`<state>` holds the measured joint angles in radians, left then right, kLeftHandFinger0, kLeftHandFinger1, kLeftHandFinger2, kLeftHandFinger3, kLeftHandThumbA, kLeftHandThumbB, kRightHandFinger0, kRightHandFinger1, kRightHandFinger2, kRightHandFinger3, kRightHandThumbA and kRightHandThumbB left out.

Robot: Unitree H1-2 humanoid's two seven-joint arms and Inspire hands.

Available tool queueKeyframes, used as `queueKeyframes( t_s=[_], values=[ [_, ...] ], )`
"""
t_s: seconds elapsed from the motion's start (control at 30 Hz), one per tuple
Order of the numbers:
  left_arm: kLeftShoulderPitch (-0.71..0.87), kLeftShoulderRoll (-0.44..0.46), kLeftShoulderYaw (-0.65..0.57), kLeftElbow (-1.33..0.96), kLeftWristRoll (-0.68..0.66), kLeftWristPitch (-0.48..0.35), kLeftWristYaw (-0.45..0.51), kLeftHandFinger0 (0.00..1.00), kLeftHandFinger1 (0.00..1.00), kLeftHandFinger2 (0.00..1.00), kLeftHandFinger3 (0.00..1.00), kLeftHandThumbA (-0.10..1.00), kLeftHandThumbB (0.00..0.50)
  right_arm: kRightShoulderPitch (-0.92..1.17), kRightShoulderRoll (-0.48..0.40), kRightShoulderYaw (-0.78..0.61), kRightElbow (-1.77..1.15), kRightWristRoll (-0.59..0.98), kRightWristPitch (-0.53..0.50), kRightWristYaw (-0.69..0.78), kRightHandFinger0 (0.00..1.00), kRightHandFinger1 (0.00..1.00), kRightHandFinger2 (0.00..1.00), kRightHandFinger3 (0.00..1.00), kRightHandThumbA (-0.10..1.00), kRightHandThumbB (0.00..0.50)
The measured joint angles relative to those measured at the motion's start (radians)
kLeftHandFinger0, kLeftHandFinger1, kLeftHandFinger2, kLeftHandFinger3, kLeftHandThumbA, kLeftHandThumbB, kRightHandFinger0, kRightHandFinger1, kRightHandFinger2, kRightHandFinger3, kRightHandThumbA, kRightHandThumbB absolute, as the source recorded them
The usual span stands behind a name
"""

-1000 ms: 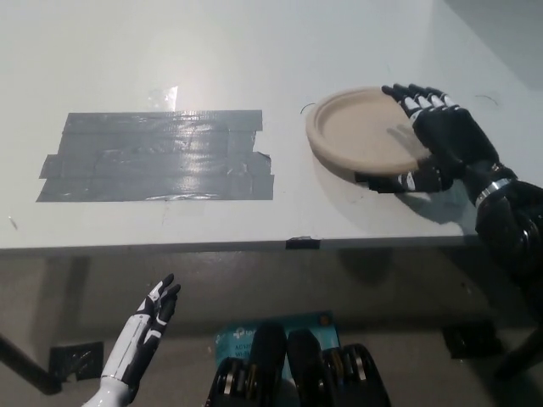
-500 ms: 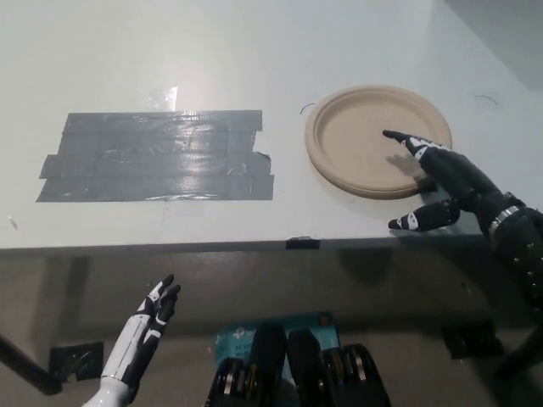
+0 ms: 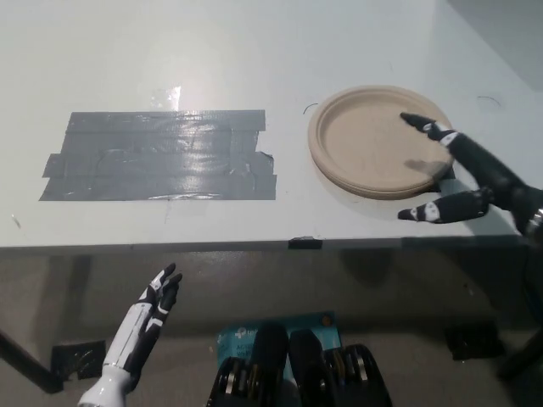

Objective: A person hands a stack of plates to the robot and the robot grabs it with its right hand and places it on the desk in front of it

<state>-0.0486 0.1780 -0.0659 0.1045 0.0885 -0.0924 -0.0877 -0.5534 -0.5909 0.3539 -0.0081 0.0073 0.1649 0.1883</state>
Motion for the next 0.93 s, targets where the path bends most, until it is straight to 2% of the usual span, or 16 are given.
queueKeyframes(
  t_s=[0.27,0.3,0.37,0.43,0.5,0.53,0.57,0.67,0.73,0.77,0.93],
  values=[
    [-0.028,0.0,0.0,0.015,0.0,0.0,0.0,1.0,1.0,1.0,1.0,0.97,0.24,0.157,-0.045,-0.064,-0.232,0.14,-0.002,-0.007,1.0,1.0,1.0,1.0,1.0,0.5],
    [-0.03,0.0,0.0,0.016,0.0,0.0,0.0,1.0,1.0,1.0,1.0,0.97,0.235,0.192,-0.044,-0.067,-0.267,0.164,-0.002,-0.007,1.0,1.0,1.0,1.0,1.0,0.481],
    [-0.032,0.0,0.0,0.016,0.0,0.0,0.0,1.0,1.0,1.0,1.0,0.97,0.231,0.232,-0.043,-0.074,-0.312,0.193,-0.002,-0.007,1.0,1.0,1.0,1.0,1.0,0.475],
    [-0.032,0.0,0.0,0.016,-0.001,0.0,0.0,1.0,1.0,1.0,1.0,0.97,0.226,0.294,-0.03,-0.086,-0.379,0.229,-0.002,-0.008,1.0,1.0,1.0,1.0,1.0,0.438],
    [-0.03,0.0,0.0,0.015,-0.002,0.0,0.0,1.0,1.0,1.0,1.0,0.96,0.226,0.362,0.002,-0.1,-0.441,0.27,-0.003,-0.011,1.0,1.0,1.0,1.0,1.0,0.405],
    [-0.029,0.0,0.001,0.014,-0.002,-0.001,0.0,1.0,1.0,1.0,1.0,0.96,0.226,0.39,0.023,-0.108,-0.461,0.285,-0.004,-0.013,1.0,1.0,1.0,1.0,1.0,0.405],
    [-0.027,0.0,0.001,0.012,-0.002,-0.002,0.0,1.0,1.0,1.0,1.0,0.96,0.231,0.424,0.061,-0.12,-0.479,0.304,-0.006,-0.018,1.0,1.0,1.0,1.0,1.0,0.366],
    [-0.018,0.0,0.001,-0.004,-0.004,-0.006,0.0,1.0,1.0,1.0,1.0,0.95,0.229,0.514,0.207,-0.149,-0.468,0.35,-0.022,-0.029,1.0,1.0,1.0,1.0,1.0,0.338],
    [-0.009,0.0,0.001,-0.011,-0.005,-0.007,-0.001,1.0,1.0,1.0,1.0,0.95,0.23,0.53,0.275,-0.156,-0.394,0.348,-0.033,-0.033,1.0,1.0,1.0,1.0,1.0,0.277],
    [-0.005,-0.001,0.001,-0.018,-0.005,-0.007,-0.001,1.0,1.0,1.0,1.0,0.95,0.233,0.536,0.305,-0.16,-0.334,0.343,-0.037,-0.033,1.0,1.0,1.0,1.0,1.0,0.266],
    [-0.003,-0.001,0.002,-0.025,-0.006,-0.007,-0.001,1.0,1.0,1.0,1.0,0.95,0.228,0.534,0.319,-0.18,-0.232,0.321,-0.045,-0.026,1.0,1.0,1.0,1.0,1.0,0.245]
  ],
)
